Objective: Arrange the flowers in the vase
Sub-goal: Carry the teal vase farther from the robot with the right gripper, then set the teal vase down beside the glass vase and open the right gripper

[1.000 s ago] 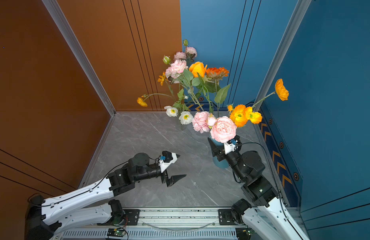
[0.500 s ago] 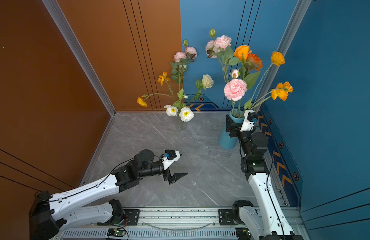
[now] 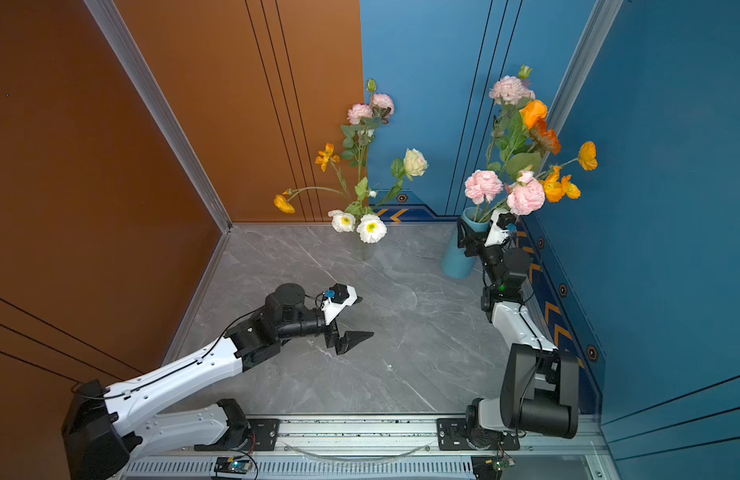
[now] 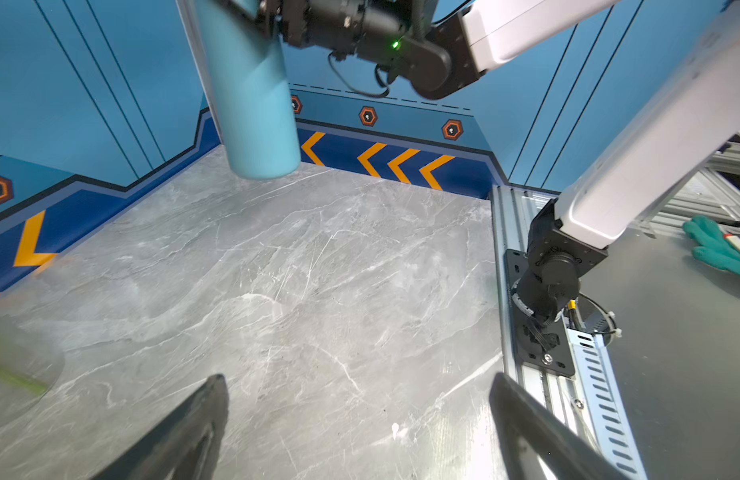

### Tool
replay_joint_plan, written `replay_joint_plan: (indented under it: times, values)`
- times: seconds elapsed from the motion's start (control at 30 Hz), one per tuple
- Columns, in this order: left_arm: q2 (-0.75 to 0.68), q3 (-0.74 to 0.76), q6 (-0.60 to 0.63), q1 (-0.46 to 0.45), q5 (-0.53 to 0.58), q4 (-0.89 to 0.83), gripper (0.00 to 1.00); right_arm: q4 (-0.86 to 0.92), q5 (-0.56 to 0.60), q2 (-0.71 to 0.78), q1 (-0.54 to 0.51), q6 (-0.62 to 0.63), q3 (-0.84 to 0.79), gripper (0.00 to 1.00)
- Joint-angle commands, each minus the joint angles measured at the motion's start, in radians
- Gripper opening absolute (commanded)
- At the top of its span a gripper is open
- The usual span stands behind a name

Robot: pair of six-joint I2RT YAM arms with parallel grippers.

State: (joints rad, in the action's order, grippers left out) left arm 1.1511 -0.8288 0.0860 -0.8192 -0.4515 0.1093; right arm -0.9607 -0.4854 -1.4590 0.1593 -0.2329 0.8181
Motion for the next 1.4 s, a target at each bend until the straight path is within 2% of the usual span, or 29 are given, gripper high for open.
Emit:
replay_joint_plan:
  times: [0.0, 0.1, 0.17, 0.27, 0.43, 0.77, 1.37]
  values:
    - [0.049, -0.052, 0.018, -0.007, -0.046, 0.017, 0.98, -0.333, -0.056, -0.050, -0.028, 0.041, 0.111, 0.31]
    - [0.093, -0.063, 0.084, -0.016, 0.088, 0.054, 0.98, -0.361, -0.048, -0.136, -0.052, 0.084, 0.142, 0.32]
    - [0.115, -0.066, 0.116, -0.012, 0.138, 0.074, 0.98, -0.381, -0.037, -0.183, -0.066, 0.111, 0.156, 0.31]
    - [0.141, -0.080, 0.147, 0.008, 0.123, 0.077, 0.98, -0.430, -0.017, -0.246, -0.073, 0.130, 0.175, 0.31]
    - [0.180, -0.091, 0.126, 0.051, 0.049, 0.076, 0.98, -0.457, 0.016, -0.341, -0.070, 0.141, 0.214, 0.31]
    - [0.259, -0.108, 0.121, 0.066, 0.003, 0.093, 0.98, -0.457, 0.031, -0.507, -0.062, 0.139, 0.337, 0.31]
    - [0.325, -0.138, 0.117, 0.089, -0.032, 0.122, 0.98, -0.457, 0.071, -0.642, -0.037, 0.105, 0.421, 0.31]
